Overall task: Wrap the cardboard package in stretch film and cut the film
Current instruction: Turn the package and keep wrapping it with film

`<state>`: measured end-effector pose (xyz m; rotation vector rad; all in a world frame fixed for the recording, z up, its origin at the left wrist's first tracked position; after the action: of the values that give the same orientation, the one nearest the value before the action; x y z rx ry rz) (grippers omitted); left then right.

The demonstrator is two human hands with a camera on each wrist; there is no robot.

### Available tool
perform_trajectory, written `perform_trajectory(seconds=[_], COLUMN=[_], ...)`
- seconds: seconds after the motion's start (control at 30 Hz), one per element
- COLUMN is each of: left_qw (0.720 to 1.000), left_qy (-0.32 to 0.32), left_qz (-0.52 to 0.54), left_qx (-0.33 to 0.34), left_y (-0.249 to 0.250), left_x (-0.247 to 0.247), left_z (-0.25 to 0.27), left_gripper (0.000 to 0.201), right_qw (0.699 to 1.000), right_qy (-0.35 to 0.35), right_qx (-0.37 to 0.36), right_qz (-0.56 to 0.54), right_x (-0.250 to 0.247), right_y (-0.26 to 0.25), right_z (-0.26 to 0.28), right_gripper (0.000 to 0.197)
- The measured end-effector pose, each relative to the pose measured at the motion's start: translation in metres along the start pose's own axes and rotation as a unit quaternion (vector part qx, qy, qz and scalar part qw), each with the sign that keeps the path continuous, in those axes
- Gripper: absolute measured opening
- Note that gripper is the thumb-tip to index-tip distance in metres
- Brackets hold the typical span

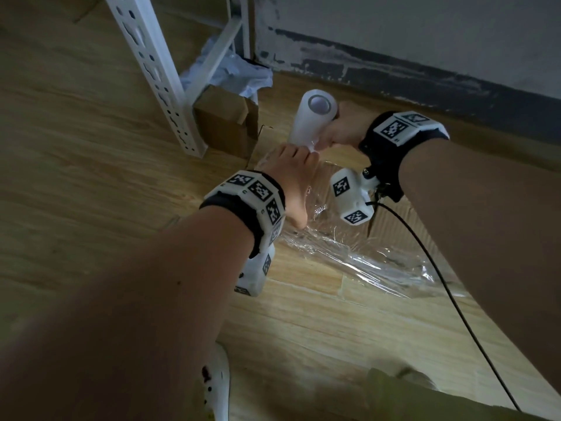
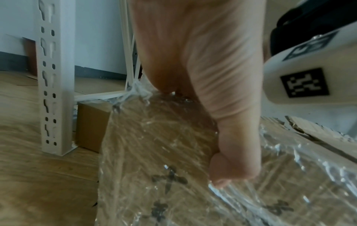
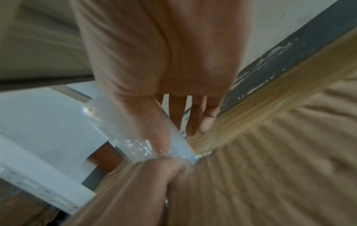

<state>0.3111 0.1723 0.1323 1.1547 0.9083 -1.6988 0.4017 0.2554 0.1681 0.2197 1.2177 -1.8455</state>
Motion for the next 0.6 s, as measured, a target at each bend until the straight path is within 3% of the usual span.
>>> perform_trajectory(seconds=[0.03,0.1,0.13,0.2,0.3,0.43,0.6], left_qw=[1.0,1.0,1.0,1.0,1.0,1.0,0.999], left_qy=[0.001,0.002,0.002,0.003,0.0,-0.007,-0.023], left_qz=[0.001,0.006,0.009,0.011,0.016,0.01,-0.013], left_qx=[0.002,0.005,0.006,0.007,0.01,0.022,0.045], left_y=[-0.001,-0.002,-0.002,-0.003,-0.004,-0.005,-0.019], left_x=[0.0,0.001,0.002,0.002,0.001,-0.003,-0.005], left_z=[0.001,0.001,0.001,0.001,0.0,0.001,0.007], left_gripper=[0.102,0.105,0.106,0.109,0.11,0.105,0.11], right_qw=[1.0,0.999,0.997,0.988,0.967,0.957,0.966], right_qy=[0.0,-0.012,-0.024,-0.025,0.03,0.08,0.054], right_qx=[0.003,0.008,0.01,0.012,0.012,0.014,0.014], right_qz=[0.007,-0.031,-0.067,-0.154,-0.251,-0.279,-0.251], right_x=[0.001,0.001,0.002,0.004,-0.003,-0.018,-0.02], right_y=[0.0,0.024,0.037,0.036,0.023,0.035,0.037], right_z=[-0.006,-0.044,-0.061,-0.049,-0.018,-0.015,-0.007], right_gripper=[0.024,0.061,0.066,0.062,0.047,0.06,0.049])
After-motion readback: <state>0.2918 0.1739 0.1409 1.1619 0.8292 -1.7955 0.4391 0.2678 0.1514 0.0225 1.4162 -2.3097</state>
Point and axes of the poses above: each hand's wrist, its own z-axis away from the middle knuckle, its own x-axis out of the palm, y = z × x, the point moved 2 cm from there along -z, towards the middle knuckle, and after that the axes turned 5 degrees about -z, right-handed, at the moved point
